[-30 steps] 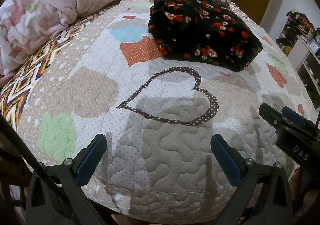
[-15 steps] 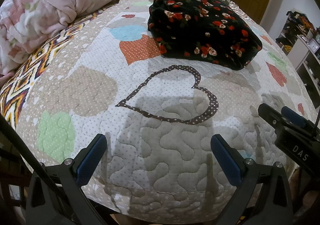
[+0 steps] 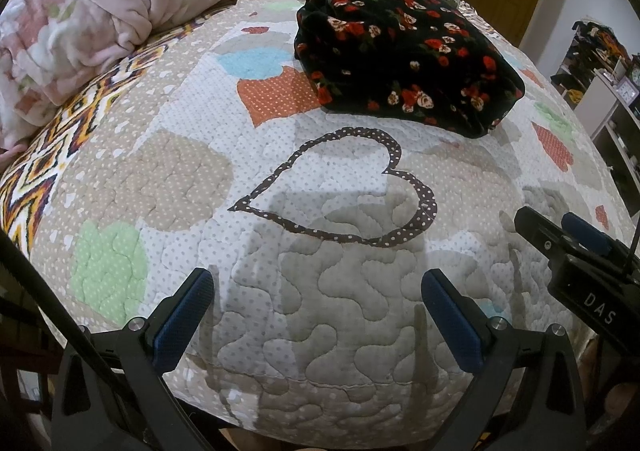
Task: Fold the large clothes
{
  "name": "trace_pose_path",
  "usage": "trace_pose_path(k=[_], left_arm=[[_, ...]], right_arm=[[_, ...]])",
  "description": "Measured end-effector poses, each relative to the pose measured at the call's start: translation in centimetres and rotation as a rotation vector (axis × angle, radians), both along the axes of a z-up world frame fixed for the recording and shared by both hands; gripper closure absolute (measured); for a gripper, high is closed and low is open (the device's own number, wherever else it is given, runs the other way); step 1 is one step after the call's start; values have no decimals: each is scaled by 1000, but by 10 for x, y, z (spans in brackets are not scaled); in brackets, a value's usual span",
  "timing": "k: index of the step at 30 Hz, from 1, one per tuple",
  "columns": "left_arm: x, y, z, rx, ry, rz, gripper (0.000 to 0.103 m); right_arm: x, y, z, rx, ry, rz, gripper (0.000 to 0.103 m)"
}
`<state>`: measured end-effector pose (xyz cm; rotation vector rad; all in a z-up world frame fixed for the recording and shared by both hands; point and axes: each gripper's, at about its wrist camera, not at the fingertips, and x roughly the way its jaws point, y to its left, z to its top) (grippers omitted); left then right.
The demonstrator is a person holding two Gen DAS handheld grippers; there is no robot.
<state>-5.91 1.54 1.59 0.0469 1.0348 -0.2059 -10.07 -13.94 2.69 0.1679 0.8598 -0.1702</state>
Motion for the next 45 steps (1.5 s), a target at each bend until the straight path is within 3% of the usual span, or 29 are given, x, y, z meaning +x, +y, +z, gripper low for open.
trace_pose_path(k=[31, 37, 45], left_arm=[[-3, -4, -1, -15, -2, -13, 0], [2, 4, 3, -26, -11, 7, 0], [-2, 7, 17, 21, -87, 43, 0]], right_arm=[[-1, 2, 1, -28, -5, 18, 18], [-1, 7, 8, -134, -1, 3, 18], [-5, 10, 12, -227, -3, 4, 18]])
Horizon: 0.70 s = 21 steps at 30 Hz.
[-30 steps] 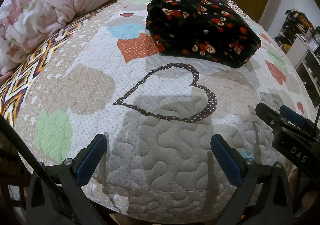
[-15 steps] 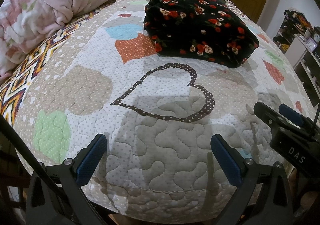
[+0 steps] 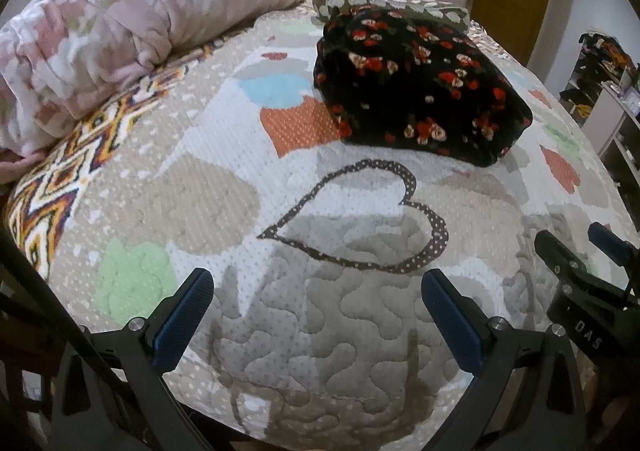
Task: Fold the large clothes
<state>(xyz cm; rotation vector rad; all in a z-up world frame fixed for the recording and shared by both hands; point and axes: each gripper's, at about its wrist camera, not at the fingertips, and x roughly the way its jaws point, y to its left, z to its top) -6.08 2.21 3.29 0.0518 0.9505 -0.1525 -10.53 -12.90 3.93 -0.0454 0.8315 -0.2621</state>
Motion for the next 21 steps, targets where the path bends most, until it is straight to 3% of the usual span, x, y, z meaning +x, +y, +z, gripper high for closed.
trace_pose_path(k=[21], left_arm=[[-7, -21, -2, 32, 12, -73, 0]], right_arm=[[-3, -9, 0, 8, 2, -12, 18]])
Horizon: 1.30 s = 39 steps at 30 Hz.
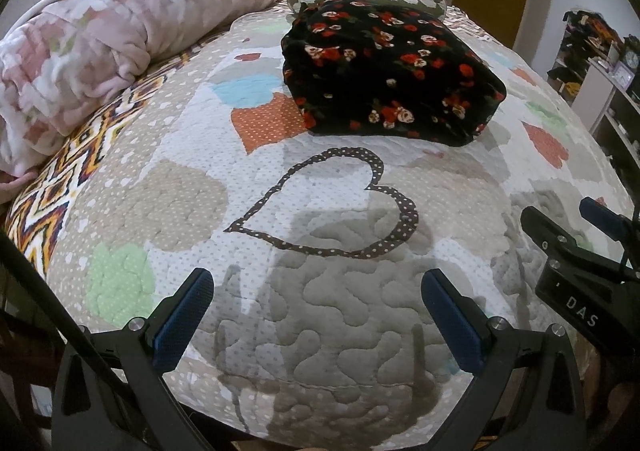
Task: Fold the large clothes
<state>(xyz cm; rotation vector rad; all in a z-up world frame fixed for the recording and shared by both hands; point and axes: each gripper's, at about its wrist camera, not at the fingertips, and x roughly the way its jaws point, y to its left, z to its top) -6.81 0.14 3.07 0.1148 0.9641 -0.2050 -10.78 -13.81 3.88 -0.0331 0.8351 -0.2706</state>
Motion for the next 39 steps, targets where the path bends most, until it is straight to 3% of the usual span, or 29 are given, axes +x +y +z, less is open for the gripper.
trace_pose_path(k=[16, 39], left_arm=[[1, 0, -4, -32, 21, -23, 0], [50, 47, 6, -66, -7, 100, 0]], right_arm=[[1, 1, -2, 4, 7, 2, 18], [31, 14, 9, 13, 45, 41, 18]])
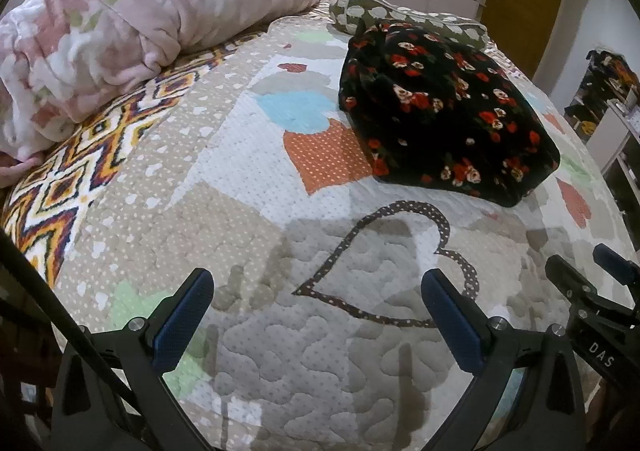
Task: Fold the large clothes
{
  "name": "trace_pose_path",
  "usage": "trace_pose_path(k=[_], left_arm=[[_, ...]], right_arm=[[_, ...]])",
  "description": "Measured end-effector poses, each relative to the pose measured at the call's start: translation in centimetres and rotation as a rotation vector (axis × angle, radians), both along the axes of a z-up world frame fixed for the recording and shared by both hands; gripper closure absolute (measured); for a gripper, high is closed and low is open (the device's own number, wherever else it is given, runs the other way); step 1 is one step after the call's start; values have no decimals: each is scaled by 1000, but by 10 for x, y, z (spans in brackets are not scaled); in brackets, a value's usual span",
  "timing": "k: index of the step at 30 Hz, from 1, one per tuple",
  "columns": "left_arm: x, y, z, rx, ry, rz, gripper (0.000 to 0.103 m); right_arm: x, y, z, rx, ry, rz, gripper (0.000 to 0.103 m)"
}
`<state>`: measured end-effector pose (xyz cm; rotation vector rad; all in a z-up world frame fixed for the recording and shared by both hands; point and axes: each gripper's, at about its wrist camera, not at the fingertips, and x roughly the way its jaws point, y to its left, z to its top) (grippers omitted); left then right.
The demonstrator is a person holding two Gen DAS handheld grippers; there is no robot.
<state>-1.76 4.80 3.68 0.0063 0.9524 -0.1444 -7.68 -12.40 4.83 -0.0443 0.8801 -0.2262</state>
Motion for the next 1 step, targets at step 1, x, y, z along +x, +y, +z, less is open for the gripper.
trace_pose_path(k=[1], left_arm=[[1, 0, -1, 1, 5, -1, 0]], right_arm=[[1, 0, 0, -2, 2, 0, 18]])
